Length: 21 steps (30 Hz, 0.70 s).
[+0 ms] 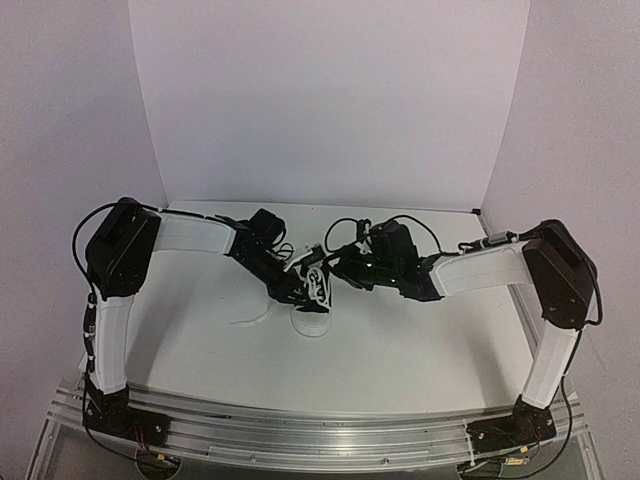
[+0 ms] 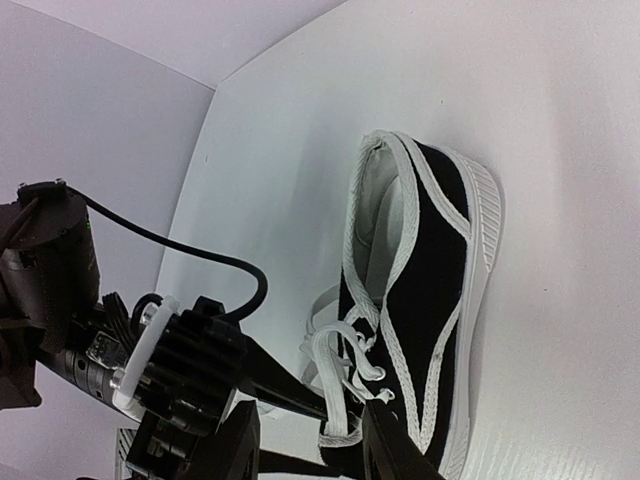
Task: Tie the shoes
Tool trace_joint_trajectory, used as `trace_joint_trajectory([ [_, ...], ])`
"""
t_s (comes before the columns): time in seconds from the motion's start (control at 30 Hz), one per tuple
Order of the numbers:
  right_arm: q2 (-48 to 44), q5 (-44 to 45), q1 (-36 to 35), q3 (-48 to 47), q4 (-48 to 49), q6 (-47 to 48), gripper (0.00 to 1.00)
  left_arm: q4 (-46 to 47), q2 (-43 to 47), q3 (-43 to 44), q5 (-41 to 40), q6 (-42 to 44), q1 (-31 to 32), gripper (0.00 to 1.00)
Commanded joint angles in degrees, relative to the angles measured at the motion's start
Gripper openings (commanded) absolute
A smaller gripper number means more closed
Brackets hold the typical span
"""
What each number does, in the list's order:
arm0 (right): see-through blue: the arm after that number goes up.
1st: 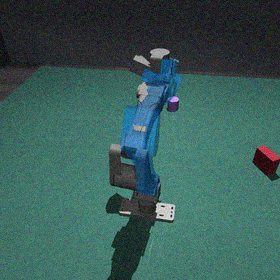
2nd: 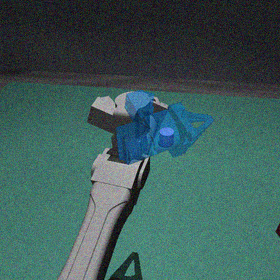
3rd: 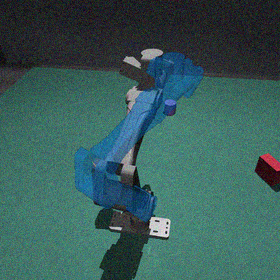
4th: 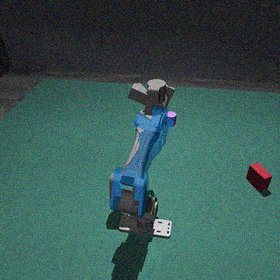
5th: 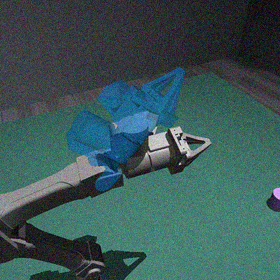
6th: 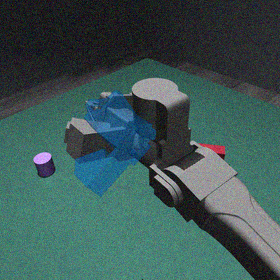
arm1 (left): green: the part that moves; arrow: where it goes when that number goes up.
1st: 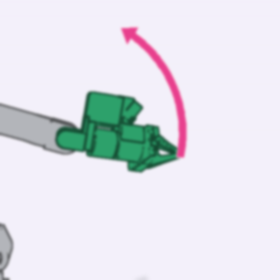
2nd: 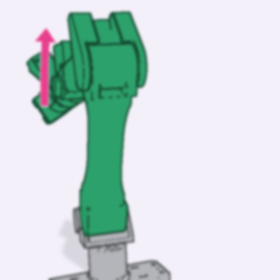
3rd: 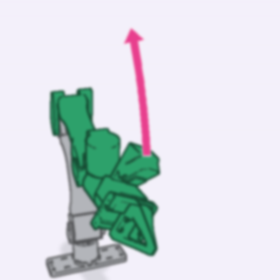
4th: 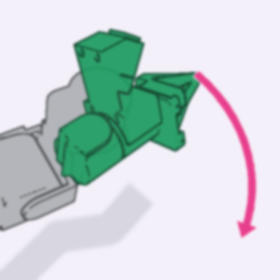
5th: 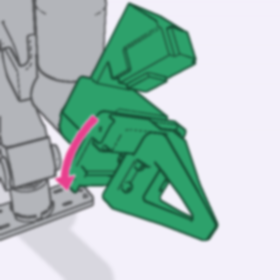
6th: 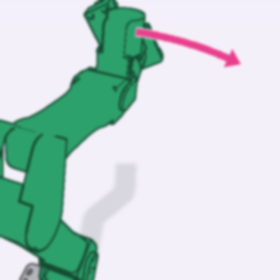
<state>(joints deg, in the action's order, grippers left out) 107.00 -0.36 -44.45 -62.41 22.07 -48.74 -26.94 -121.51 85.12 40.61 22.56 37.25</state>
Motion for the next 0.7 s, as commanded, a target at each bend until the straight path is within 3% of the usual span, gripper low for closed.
trace_joint_trajectory([
  [0.0,-0.83,0.72,-0.11,-2.06,-0.86,1.23,0.37,-4.76,3.62,5.08,-0.68,1.64,-0.01,0.44],
  [0.1,-0.77,0.73,-0.03,-2.07,-0.8,1.28,0.37,-9.95,3.76,8.27,-1.67,3.22,-0.06,0.58],
  [0.37,-1.21,0.73,0.48,-1.77,-0.86,1.76,0.37,-24.52,2.9,16.08,-2.99,11.94,-0.1,0.8],
  [0.67,-2.71,-0.67,1.11,-2.42,-1.23,6.1,0.36,-24.33,4.77,18.71,0.6,13.09,-3.39,0.81],
])
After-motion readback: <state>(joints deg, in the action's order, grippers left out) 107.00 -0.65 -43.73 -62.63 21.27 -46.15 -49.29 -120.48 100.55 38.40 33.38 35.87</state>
